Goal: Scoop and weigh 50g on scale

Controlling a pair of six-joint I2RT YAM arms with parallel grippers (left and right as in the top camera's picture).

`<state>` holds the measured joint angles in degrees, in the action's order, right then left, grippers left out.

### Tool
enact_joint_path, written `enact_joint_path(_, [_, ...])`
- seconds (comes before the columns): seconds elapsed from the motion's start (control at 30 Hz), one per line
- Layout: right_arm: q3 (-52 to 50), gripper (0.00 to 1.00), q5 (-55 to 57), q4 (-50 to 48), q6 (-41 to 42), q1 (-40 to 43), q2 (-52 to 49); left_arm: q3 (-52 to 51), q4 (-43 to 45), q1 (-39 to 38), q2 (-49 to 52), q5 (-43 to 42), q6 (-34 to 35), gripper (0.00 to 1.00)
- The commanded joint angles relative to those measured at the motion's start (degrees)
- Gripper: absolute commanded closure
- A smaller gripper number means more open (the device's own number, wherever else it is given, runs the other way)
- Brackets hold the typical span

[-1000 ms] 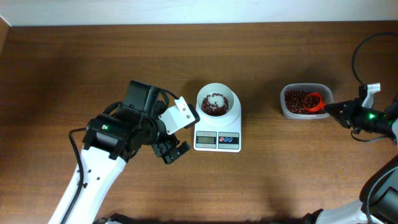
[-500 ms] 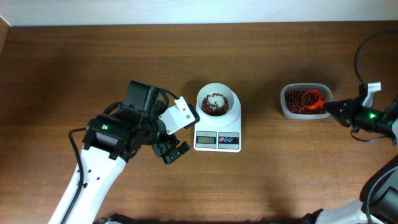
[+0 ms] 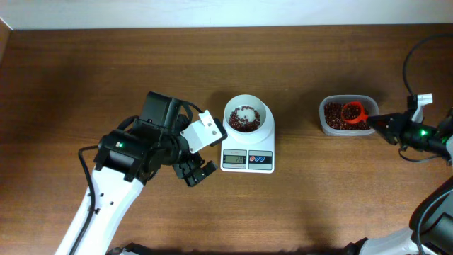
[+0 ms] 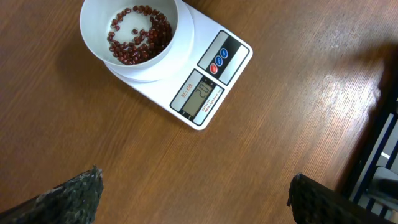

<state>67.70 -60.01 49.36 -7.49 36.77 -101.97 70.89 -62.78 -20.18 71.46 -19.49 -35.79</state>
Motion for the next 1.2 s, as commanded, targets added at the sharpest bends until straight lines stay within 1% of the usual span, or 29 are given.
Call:
enact_joint_path(0.0, [-0.02,0.96,-2.4,0.87,-0.7,0.37,-0.42,0.48,0.11,0.11,-0.87,-0.63,0.17,0.01])
enact_joint_path(0.2, [-0.02,0.96,-3.67,2.29,-0.7,0.37,-0.42,0.48,0.11,0.11,-0.87,-0.63,0.17,0.01])
enact_joint_path(0.27, [-0.02,0.96,-7.39,2.29,-0.7,0.37,-0.39,0.48,0.11,0.11,-0.87,-0.66,0.17,0.01])
enact_joint_path(0.47, [-0.02,0.96,-11.74,2.32,-0.66,0.37,-0.42,0.48,0.11,0.11,-0.87,-0.63,0.17,0.01])
enact_joint_path(0.73, [-0.02,0.96,-13.94,2.97,-0.63,0.11,-0.42,0.48,0.11,0.11,-0.87,-0.63,0.17,0.01])
enact_joint_path(0.97, [-0.02,0.96,-13.97,2.89,-0.61,-5.25,-0.42,0.48,0.11,0.11,-0.87,-0.63,0.17,0.01])
enact_joint_path(1.17, [-0.02,0.96,-13.97,-0.28,3.78,-10.69,-0.42,0.48,0.11,0.11,-0.87,-0.63,0.17,0.01])
